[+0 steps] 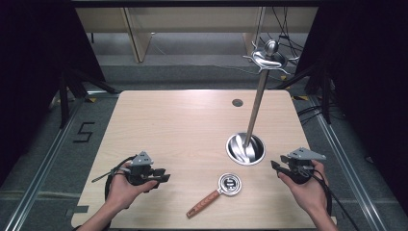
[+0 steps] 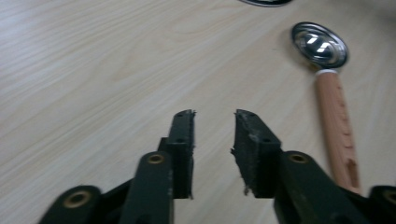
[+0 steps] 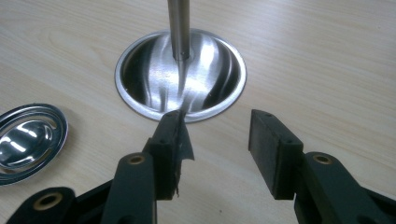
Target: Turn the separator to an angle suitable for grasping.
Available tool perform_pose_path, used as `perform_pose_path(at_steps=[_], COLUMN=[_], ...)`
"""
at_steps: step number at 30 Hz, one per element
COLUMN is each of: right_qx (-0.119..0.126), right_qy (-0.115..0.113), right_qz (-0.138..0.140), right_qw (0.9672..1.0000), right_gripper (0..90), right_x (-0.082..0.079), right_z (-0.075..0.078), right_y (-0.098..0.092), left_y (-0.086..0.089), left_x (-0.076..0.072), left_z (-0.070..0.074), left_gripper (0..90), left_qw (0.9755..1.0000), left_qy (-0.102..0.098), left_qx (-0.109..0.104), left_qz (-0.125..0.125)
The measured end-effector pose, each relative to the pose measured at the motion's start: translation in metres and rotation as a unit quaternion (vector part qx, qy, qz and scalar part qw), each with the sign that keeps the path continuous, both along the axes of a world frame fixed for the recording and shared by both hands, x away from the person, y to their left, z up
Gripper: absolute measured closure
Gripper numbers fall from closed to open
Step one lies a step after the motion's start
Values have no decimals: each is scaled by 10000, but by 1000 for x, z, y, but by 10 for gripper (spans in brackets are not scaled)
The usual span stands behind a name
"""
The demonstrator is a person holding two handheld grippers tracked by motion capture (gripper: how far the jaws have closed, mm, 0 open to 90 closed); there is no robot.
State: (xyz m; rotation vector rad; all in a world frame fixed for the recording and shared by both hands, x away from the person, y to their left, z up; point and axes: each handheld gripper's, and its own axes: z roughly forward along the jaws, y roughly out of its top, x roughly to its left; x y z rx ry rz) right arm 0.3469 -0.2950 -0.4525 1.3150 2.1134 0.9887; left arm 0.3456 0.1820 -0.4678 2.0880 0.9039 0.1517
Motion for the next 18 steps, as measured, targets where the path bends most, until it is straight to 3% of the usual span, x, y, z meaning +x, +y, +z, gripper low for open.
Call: perform_pose_path(at_steps=[2, 5, 7, 8, 9, 10, 11, 12, 16, 17, 18], right_qx=[-73, -24, 70, 27, 27, 24, -18, -15, -2, -83, -83], right_qy=[-36, 2, 136, 55, 55, 44, -62, -74, -70, -154, -106], right_qz=[-52, -114, -188, -178, -178, -177, -98, -104, -109, -67, -44], right_qw=[10000, 9999, 9997, 9998, 9998, 9998, 9999, 9999, 9999, 9998, 9999], right_gripper=[557, 555, 554, 554, 554, 553, 553, 553, 552, 552, 551], right_x=[0, -1, -2, -1, -1, 0, 1, 1, 1, 1, 1], right_z=[1, 1, 2, 1, 1, 1, 0, 0, 0, 0, 0], right_y=[-1, -1, 0, -1, -1, -2, -4, -4, -4, -5, -5], left_y=[-11, -30, -45, -57, -64, -73, -79, -87, -106, -109, -111], left_x=[-6, -17, -25, -31, -35, -39, -42, -45, -48, -47, -47], left_z=[5, 11, 13, 13, 12, 11, 10, 8, 0, -2, -4], left_gripper=[767, 891, 893, 893, 893, 893, 893, 892, 892, 893, 893], left_qw=[9994, 9962, 9923, 9886, 9868, 9819, 9800, 9764, 9675, 9657, 9661], left_qy=[78, 269, 412, 524, 564, 592, 665, 732, 818, 806, 918], left_qx=[-85, -88, -6, 7, 79, 212, 281, 411, 924, 1027, 1044], left_qz=[-337, -819, -1166, -1413, -1516, -1789, -1854, -1992, -2206, -2244, -2174])
